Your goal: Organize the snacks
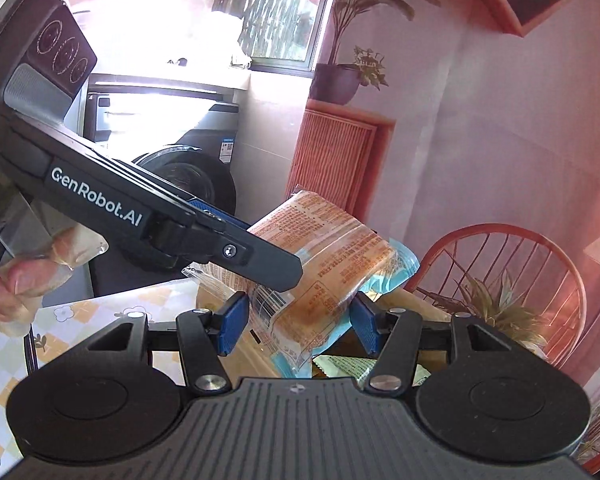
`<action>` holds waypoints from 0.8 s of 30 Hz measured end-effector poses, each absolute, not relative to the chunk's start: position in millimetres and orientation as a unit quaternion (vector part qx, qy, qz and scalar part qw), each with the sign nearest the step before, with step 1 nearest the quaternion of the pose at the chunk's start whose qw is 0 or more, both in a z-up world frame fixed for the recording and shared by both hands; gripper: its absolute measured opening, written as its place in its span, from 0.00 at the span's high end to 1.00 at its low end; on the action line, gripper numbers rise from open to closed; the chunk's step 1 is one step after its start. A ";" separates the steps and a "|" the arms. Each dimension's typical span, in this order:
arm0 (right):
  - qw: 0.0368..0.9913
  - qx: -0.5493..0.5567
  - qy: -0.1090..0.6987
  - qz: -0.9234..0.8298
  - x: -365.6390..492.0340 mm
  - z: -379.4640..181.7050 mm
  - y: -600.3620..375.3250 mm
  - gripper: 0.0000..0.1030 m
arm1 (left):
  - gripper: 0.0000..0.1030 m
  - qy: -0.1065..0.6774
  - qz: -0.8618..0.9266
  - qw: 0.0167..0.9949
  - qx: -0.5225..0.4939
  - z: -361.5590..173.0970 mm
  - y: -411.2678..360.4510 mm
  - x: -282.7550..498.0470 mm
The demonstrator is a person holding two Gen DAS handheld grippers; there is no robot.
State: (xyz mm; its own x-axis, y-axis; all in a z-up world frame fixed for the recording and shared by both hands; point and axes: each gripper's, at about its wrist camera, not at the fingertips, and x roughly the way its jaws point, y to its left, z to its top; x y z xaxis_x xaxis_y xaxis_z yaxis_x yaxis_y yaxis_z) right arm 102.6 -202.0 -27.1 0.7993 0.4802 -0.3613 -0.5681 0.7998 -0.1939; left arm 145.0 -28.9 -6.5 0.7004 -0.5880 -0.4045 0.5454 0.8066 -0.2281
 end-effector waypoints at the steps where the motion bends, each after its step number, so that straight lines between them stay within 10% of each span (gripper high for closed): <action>1: 0.937 -0.150 0.152 0.278 108.6 -28.7 -202.0 0.43 | 0.45 0.238 -0.304 0.922 -0.041 -8.0 -31.6 150.4; 13: 0.930 -0.154 0.216 0.254 156.6 -61.6 -189.8 0.43 | 0.44 0.290 -0.263 0.920 -0.019 -41.5 -44.5 198.8; 24: 0.949 -0.118 0.214 0.199 137.2 -47.5 -211.8 0.12 | 0.20 0.270 -0.214 0.939 0.000 -32.1 -27.1 182.1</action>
